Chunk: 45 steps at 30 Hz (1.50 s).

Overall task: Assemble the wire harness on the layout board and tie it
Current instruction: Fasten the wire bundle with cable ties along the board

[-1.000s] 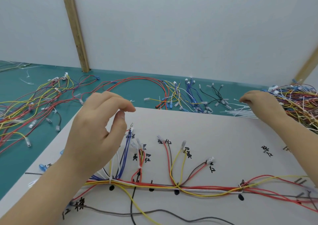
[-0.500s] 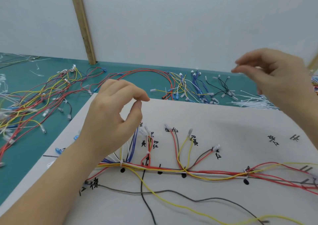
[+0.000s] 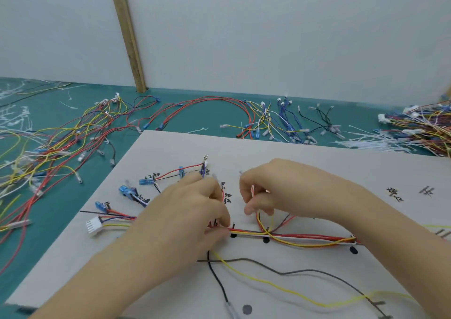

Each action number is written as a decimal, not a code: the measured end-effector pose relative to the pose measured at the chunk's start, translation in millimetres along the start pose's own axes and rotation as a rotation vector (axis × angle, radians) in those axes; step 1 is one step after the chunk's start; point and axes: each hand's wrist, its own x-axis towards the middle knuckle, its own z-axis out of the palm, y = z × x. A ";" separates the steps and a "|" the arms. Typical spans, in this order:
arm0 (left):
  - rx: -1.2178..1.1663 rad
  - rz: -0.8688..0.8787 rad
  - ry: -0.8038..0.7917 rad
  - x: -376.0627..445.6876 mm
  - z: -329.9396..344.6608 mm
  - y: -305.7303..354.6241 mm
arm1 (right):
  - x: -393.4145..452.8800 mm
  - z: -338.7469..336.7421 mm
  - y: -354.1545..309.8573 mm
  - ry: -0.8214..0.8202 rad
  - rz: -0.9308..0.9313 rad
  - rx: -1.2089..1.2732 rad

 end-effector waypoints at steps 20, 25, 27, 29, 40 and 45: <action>0.050 -0.044 0.102 -10.8 14.0 0.4 | -5.1 9.3 5.3 0.014 -0.172 0.158; 0.095 -0.017 0.117 -11.5 16.8 0.1 | -12.3 0.9 12.4 0.022 -0.141 0.172; 0.089 -0.011 0.137 -11.8 19.3 0.1 | -13.0 0.6 11.4 0.035 -0.147 0.163; 0.095 -0.013 0.151 -11.9 20.2 -0.6 | -13.3 1.8 9.3 0.032 -0.156 0.155; 0.110 0.092 0.162 -10.3 19.5 1.3 | -12.1 4.4 4.7 0.053 -0.119 0.088; 0.141 0.154 0.202 -8.8 18.9 2.4 | -6.8 15.0 -0.2 0.051 -0.174 0.097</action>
